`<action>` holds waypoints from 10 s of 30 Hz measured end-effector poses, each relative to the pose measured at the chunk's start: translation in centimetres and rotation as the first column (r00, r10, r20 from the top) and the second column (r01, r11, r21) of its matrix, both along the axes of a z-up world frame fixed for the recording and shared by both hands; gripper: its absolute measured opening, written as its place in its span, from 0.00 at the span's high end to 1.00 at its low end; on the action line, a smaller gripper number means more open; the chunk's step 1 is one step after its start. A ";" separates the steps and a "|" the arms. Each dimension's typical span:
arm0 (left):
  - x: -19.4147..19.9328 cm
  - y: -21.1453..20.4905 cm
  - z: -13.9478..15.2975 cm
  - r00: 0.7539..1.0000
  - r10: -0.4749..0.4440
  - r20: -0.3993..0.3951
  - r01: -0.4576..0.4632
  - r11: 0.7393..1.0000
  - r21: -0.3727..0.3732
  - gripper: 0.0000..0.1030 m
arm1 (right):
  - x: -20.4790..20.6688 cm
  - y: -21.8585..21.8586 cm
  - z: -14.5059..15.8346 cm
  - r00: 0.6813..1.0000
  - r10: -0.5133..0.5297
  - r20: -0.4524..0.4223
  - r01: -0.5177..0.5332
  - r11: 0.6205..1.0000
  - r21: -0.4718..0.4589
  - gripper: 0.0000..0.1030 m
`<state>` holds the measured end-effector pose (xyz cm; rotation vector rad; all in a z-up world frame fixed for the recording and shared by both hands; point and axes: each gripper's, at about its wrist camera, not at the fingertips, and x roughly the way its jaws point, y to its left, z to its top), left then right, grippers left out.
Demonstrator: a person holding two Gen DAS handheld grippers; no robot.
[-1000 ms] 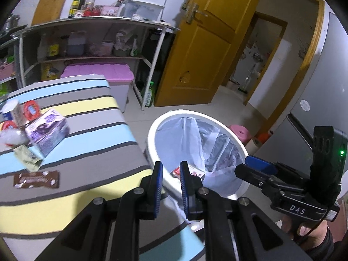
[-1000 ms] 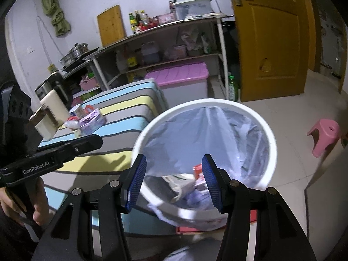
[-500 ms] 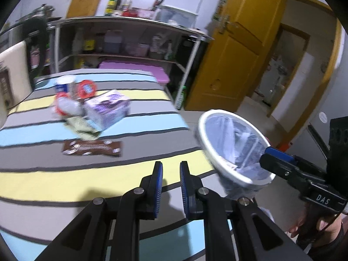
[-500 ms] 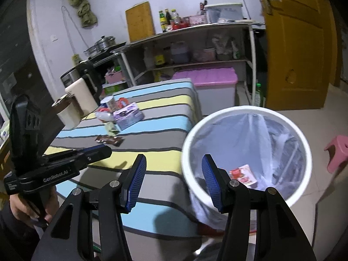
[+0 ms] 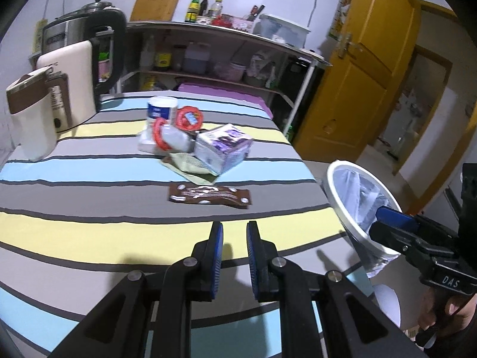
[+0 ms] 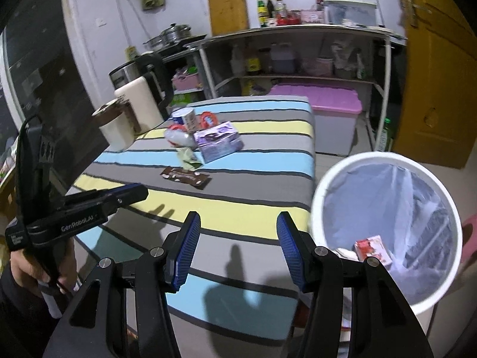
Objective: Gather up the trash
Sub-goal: 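Move both open tools back toward the table, then grasp the brown snack stick packet with the right tool and lift it, then grasp the beige paper snack wrapper with the left tool while the right tool holds the brown packet, then carry both packets over the white trash bin and open both tools, then move both open tools back toward the remaining items on the table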
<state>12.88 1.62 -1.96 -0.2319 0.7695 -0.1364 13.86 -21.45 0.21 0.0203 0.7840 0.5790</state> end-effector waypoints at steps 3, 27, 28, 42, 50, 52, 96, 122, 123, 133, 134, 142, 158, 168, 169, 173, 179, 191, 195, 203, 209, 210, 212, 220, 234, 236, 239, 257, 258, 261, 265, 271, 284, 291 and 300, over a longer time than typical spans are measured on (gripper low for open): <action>0.1 0.8 0.1 1.000 0.017 0.001 -0.017 1.000 0.000 0.85 | 0.4 0.8 0.0 1.000 0.019 -0.001 -0.019 1.000 -0.004 0.47; 3.6 5.7 -0.7 0.995 0.097 -0.008 -0.098 0.995 -0.024 0.71 | 5.7 6.8 -1.0 0.995 0.099 -0.025 -0.100 0.994 -0.034 0.46; 3.7 6.0 -0.7 0.995 0.103 -0.008 -0.104 0.994 -0.025 0.71 | 5.9 7.2 -1.2 0.993 0.112 -0.027 -0.113 0.993 -0.039 0.46; 3.9 8.7 -1.0 0.991 0.132 -0.009 -0.132 0.990 -0.041 0.71 | 8.9 13.3 -4.3 0.953 0.301 -0.032 -0.302 0.942 -0.147 0.46; 4.1 9.1 -1.2 0.990 0.140 -0.015 -0.141 0.989 -0.048 0.71 | 9.8 15.2 -6.0 0.929 0.360 -0.082 -0.369 0.911 -0.182 0.46; 4.1 9.1 -1.2 0.990 0.142 -0.019 -0.143 0.988 -0.051 0.71 | 9.5 15.1 -5.9 0.923 0.374 -0.091 -0.384 0.907 -0.174 0.60; 11.8 3.3 -4.5 0.962 0.245 -0.122 -0.244 0.969 0.021 0.52 | 6.9 2.5 -3.5 0.995 0.082 -0.058 -0.083 0.996 -0.016 0.80; 10.3 4.1 -4.4 0.958 0.259 -0.121 -0.251 0.965 0.082 0.69 | 6.6 1.8 -3.4 0.996 0.065 -0.055 -0.066 0.998 -0.007 0.80; 10.1 4.2 -4.5 0.959 0.256 -0.119 -0.248 0.966 0.078 0.70 | 6.7 1.8 -3.4 0.996 0.066 -0.055 -0.066 0.998 -0.007 0.80; 6.6 4.8 -3.5 0.969 0.230 -0.092 -0.225 0.972 0.060 0.81 | 5.8 1.8 -2.8 0.997 0.059 -0.041 -0.059 0.998 0.002 0.80; 6.3 4.8 -3.4 0.969 0.229 -0.090 -0.224 0.973 0.059 0.81 | 5.6 1.8 -2.6 0.997 0.060 -0.039 -0.060 0.998 0.004 0.80; 2.5 4.4 -1.4 0.982 0.187 -0.029 -0.186 0.982 0.039 0.81 | 3.9 2.1 -1.6 0.998 0.062 -0.018 -0.062 0.998 0.008 0.80; -1.1 -0.1 1.6 0.998 0.052 0.045 -0.053 0.998 0.026 0.81 | 0.4 1.9 0.5 0.999 0.042 0.027 -0.042 0.999 0.013 0.80; -0.7 -2.6 2.0 0.998 -0.019 0.052 0.018 0.999 0.033 0.81 | -0.1 0.3 0.9 0.999 0.004 0.035 -0.005 1.000 0.021 0.80; -0.6 -2.8 2.0 0.998 -0.027 0.053 0.026 0.999 0.033 0.81 | -0.1 0.1 0.9 0.999 -0.003 0.035 0.002 1.000 0.022 0.80; 0.0 -4.1 2.1 0.997 -0.062 0.055 0.060 0.997 0.038 0.81 | 0.1 -1.0 0.8 0.999 -0.032 0.032 0.031 0.999 0.025 0.80; 1.0 -6.2 2.1 0.992 -0.108 0.061 0.106 0.994 0.037 0.81 | 0.3 -3.1 0.8 0.996 -0.082 0.030 0.081 0.996 0.028 0.80; 3.2 -11.2 2.1 0.973 -0.223 0.066 0.222 0.975 0.021 0.80 | 0.7 -8.2 0.2 0.978 -0.208 0.017 0.208 0.978 0.024 0.80; 4.0 -13.0 2.0 0.962 -0.266 0.060 0.265 0.964 0.018 0.80 | 0.8 -9.9 -0.2 0.970 -0.242 0.007 0.242 0.970 0.022 0.80; 5.4 -16.5 1.2 0.940 -0.338 0.040 0.338 0.941 0.012 0.79 | 1.2 -12.5 -1.3 0.953 -0.301 -0.024 0.301 0.954 0.010 0.80; 6.8 -19.0 0.0 0.920 -0.392 0.014 0.392 0.920 0.001 0.78 | 1.5 -14.3 -2.3 0.939 -0.339 -0.053 0.339 0.941 -0.003 0.80; 7.1 -19.2 -0.1 0.917 -0.398 0.010 0.398 0.917 -0.001 0.78 | 1.6 -14.6 -2.5 0.936 -0.345 -0.060 0.346 0.938 -0.004 0.80; 7.6 -19.8 -0.4 0.911 -0.413 0.000 0.413 0.911 -0.002 0.78 | 1.8 -15.1 -2.9 0.932 -0.354 -0.071 0.355 0.935 -0.007 0.80; 9.1 -22.0 -1.2 0.891 -0.454 -0.025 0.454 0.891 -0.002 0.77 | 2.8 -16.6 -4.0 0.916 -0.386 -0.113 0.386 0.922 -0.015 0.79; 8.2 -19.5 -0.2 0.913 -0.408 -0.012 0.408 0.913 -0.021 0.77 | 2.6 -16.3 -3.5 0.920 -0.378 -0.100 0.381 0.925 0.005 0.62; 7.8 -18.9 0.1 0.918 -0.397 -0.007 0.397 0.918 -0.019 0.77 | 2.3 -16.0 -2.9 0.924 -0.372 -0.091 0.375 0.927 0.016 0.62; 7.0 -17.7 0.4 0.928 -0.373 -0.002 0.373 0.928 -0.020 0.77 | 1.9 -15.3 -2.2 0.931 -0.358 -0.077 0.361 0.932 0.039 0.62; 3.3 -9.9 0.7 0.973 -0.229 0.006 0.229 0.972 -0.048 0.77 | 0.6 -8.8 -0.9 0.975 -0.213 -0.060 0.217 0.972 0.089 0.62; 3.1 -9.5 0.6 0.975 -0.222 0.004 0.222 0.974 -0.045 0.77 | 0.5 -8.4 -0.9 0.978 -0.201 -0.059 0.206 0.975 0.088 0.62; 2.4 -8.3 0.4 0.981 -0.195 0.004 0.195 0.980 -0.036 0.77 | 0.5 -7.2 -0.7 0.984 -0.171 -0.055 0.175 0.980 0.089 0.51; 1.6 -6.5 0.2 0.989 -0.145 0.003 0.145 0.989 -0.018 0.77 | 0.2 -5.5 -0.4 0.990 -0.136 -0.044 0.140 0.986 0.086 0.44; 0.6 -4.2 0.3 0.997 -0.082 -0.002 0.082 0.997 0.010 0.77 | 0.2 -2.9 0.0 0.996 -0.083 -0.022 0.084 0.993 0.079 0.39; -0.3 -0.6 0.8 0.999 -0.023 0.035 0.020 0.998 0.066 0.77 | 0.9 2.8 0.4 1.000 0.019 0.001 -0.019 0.999 0.028 0.39; 0.0 2.2 1.8 0.996 0.056 0.066 -0.061 0.996 0.069 0.77 | 2.8 5.4 0.3 0.999 0.038 -0.003 -0.038 0.999 0.005 0.39; 2.1 5.2 1.1 0.994 0.105 0.040 -0.106 0.994 0.031 0.77 | 6.7 8.7 -0.8 0.999 0.043 -0.017 -0.044 0.998 -0.044 0.39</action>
